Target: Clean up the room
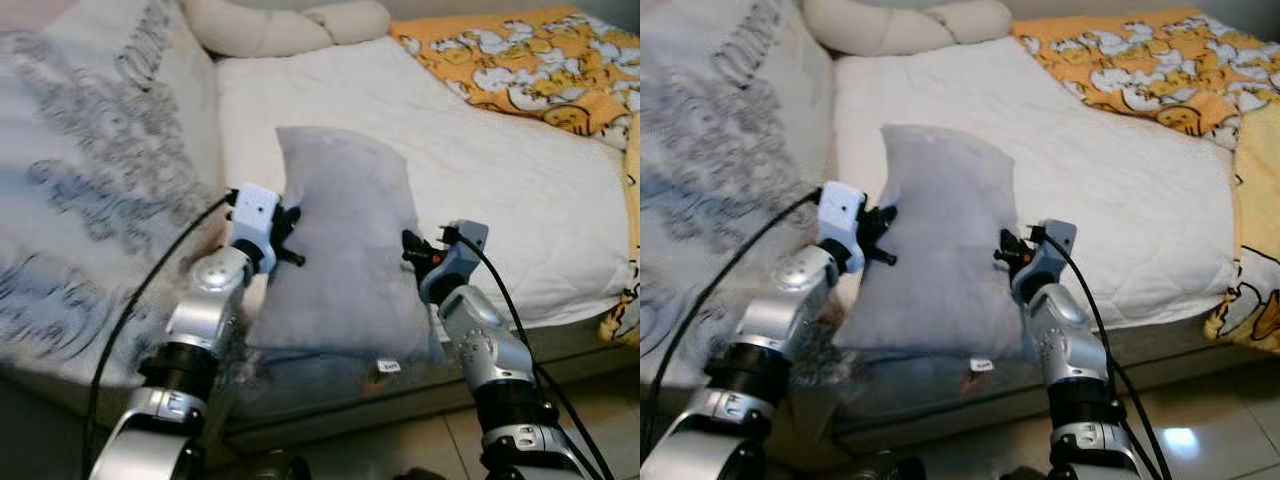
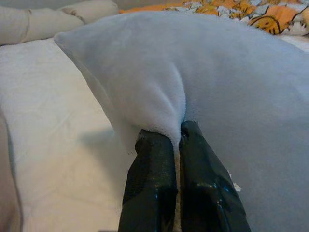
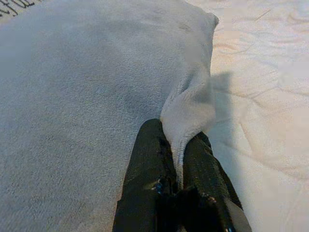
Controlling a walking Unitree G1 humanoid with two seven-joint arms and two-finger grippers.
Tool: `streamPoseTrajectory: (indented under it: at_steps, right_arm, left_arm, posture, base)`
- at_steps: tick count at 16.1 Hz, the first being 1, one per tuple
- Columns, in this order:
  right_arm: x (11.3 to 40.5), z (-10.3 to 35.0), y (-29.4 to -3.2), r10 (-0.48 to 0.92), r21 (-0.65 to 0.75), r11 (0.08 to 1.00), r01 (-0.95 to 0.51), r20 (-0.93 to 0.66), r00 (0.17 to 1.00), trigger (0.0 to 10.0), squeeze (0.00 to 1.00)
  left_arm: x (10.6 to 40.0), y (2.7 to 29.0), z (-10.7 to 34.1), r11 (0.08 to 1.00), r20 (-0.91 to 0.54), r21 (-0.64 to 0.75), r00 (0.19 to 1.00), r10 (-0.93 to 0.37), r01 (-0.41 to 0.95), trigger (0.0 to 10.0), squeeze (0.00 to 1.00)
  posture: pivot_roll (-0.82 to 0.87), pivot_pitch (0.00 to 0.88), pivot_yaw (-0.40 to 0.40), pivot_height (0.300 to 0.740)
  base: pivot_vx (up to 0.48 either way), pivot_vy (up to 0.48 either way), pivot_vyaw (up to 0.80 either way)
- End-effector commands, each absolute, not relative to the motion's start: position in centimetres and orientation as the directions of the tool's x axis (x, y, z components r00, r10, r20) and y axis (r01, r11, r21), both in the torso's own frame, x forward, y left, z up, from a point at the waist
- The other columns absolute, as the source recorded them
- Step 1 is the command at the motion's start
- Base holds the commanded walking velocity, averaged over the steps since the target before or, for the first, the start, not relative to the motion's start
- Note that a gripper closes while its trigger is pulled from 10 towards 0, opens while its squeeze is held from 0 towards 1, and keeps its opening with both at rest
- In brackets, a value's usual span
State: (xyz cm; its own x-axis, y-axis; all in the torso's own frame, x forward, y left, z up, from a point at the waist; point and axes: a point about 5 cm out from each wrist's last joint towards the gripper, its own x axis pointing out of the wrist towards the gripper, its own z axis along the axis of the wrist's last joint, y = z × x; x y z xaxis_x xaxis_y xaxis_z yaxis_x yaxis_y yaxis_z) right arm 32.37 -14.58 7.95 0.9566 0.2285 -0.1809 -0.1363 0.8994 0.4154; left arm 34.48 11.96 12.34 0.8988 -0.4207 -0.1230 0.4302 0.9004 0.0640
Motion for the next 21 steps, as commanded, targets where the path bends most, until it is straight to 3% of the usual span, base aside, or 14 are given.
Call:
streamPoseTrajectory:
  at_steps: [1, 5, 21]
  right_arm:
    - [32.53, 8.47, -14.74, 0.219, 0.413, 0.9, -0.138, -0.154, 0.964, 10.0, 0.0]
    - [32.55, 8.33, -14.81, 0.222, 0.415, 0.899, -0.14, -0.158, 0.962, 10.0, 0.0]
    - [33.4, 8.37, -15.11, 0.228, 0.39, 0.909, -0.148, -0.169, 0.959, 10.0, 0.0]
  left_arm:
    - [34.61, 12.06, 13.39, 0.904, -0.079, 0.091, 0.908, -0.411, 0.417, 10.0, 0.0]
    - [34.49, 11.87, 13.36, 0.904, -0.076, 0.078, 0.907, -0.415, 0.421, 10.0, 0.0]
    - [34.8, 12.69, 13.8, 0.919, -0.069, 0.08, 0.922, -0.382, 0.387, 10.0, 0.0]
  posture:
    - [0.0, 0.0, 0.049, 0.74]
    - [-0.01, 0.0, 0.051, 0.74]
    - [0.01, 0.0, 0.041, 0.74]
  base:
    - [0.0, 0.0, 0.0]
    - [0.0, 0.0, 0.0]
    - [0.306, 0.0, 0.0]
